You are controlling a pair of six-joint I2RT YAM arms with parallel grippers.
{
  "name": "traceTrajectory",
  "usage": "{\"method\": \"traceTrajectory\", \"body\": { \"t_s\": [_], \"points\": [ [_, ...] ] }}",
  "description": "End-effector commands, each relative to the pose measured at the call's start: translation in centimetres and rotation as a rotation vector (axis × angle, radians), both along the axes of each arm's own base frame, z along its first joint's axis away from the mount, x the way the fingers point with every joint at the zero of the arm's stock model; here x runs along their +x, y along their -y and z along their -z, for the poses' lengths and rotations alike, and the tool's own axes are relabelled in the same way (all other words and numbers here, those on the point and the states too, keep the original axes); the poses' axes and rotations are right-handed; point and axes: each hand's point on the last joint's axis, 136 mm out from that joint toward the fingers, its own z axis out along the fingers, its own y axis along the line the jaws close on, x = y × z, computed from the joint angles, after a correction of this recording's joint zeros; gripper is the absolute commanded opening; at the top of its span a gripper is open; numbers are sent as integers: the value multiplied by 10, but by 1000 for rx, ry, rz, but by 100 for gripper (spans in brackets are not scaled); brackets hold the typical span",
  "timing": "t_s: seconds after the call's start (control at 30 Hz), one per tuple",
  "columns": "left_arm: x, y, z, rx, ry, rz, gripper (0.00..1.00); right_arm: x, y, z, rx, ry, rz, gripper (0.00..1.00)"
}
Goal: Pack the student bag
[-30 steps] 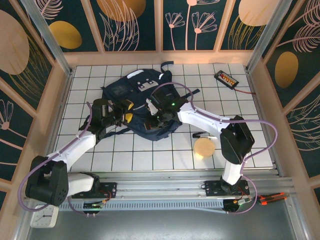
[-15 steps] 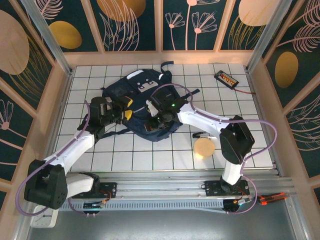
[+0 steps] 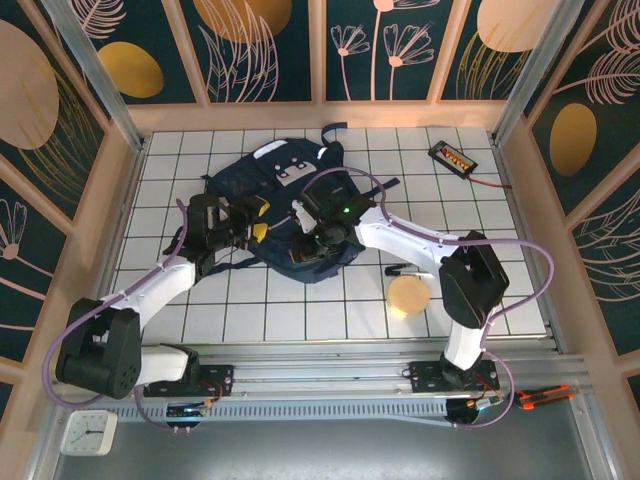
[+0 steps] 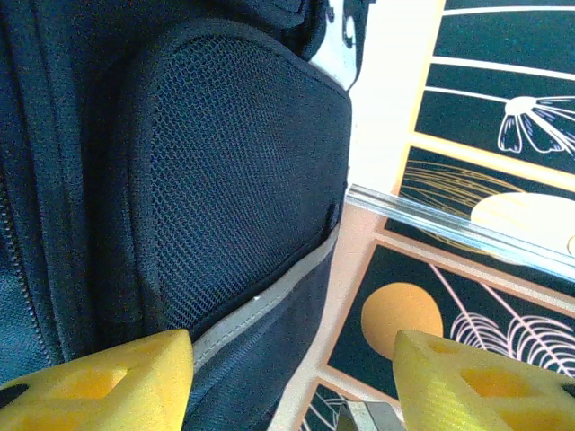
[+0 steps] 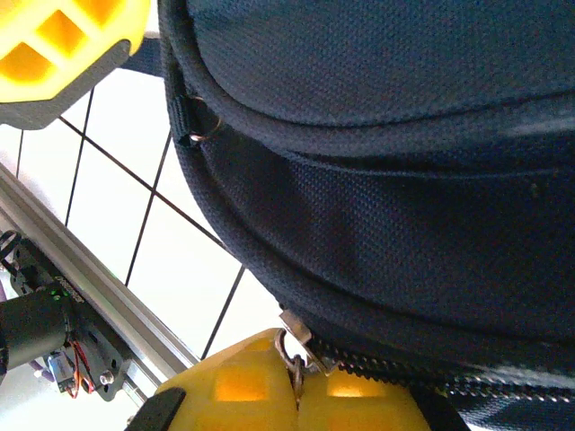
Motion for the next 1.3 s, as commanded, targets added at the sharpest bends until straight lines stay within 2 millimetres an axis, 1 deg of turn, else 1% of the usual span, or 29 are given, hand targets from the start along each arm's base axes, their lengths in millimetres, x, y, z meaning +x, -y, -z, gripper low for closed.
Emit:
{"method": "traceTrajectory", "body": {
  "t_s": [0.0, 0.1, 0.27, 0.43, 0.6, 0.73, 0.83, 0.9, 1.03, 1.1, 1.13, 1.2, 1.27],
  "points": [
    [-3, 6, -3, 9, 28, 44, 62, -17, 3, -6, 3, -25, -48, 0],
    [-11, 4, 0, 17, 17, 49, 63, -14, 4, -5, 6, -27, -42, 0],
    [-27, -1, 9, 31, -10, 50, 64, -10, 4, -7, 18, -27, -34, 0],
    [-30, -2, 12, 29, -11, 46, 64, -10, 1, -5, 24, -36, -39, 0],
    [-22, 0, 11, 25, 4, 45, 65, -10, 0, -7, 31, -39, -42, 0],
    [-11, 4, 7, 36, 21, 54, 65, -11, 0, -6, 28, -41, -40, 0],
    [-3, 8, 10, 46, 17, 68, 64, -12, 1, -7, 27, -41, -40, 0],
    [2, 11, 11, 53, 14, 80, 64, -12, -1, -8, 28, -33, -44, 0],
    [15, 18, 8, 61, 26, 97, 61, -16, -5, -7, 24, -30, -60, 0],
    [19, 22, 7, 61, 29, 107, 56, -17, -8, -8, 27, -26, -70, 0],
    [21, 23, 7, 57, 34, 109, 50, -18, -10, -9, 29, -23, -72, 0],
    [23, 26, 6, 45, 39, 112, 36, -18, -11, -9, 27, -24, -73, 0],
    [23, 28, 5, 39, 48, 123, 19, -17, -8, -8, 17, -21, -64, 0]
  ]
}}
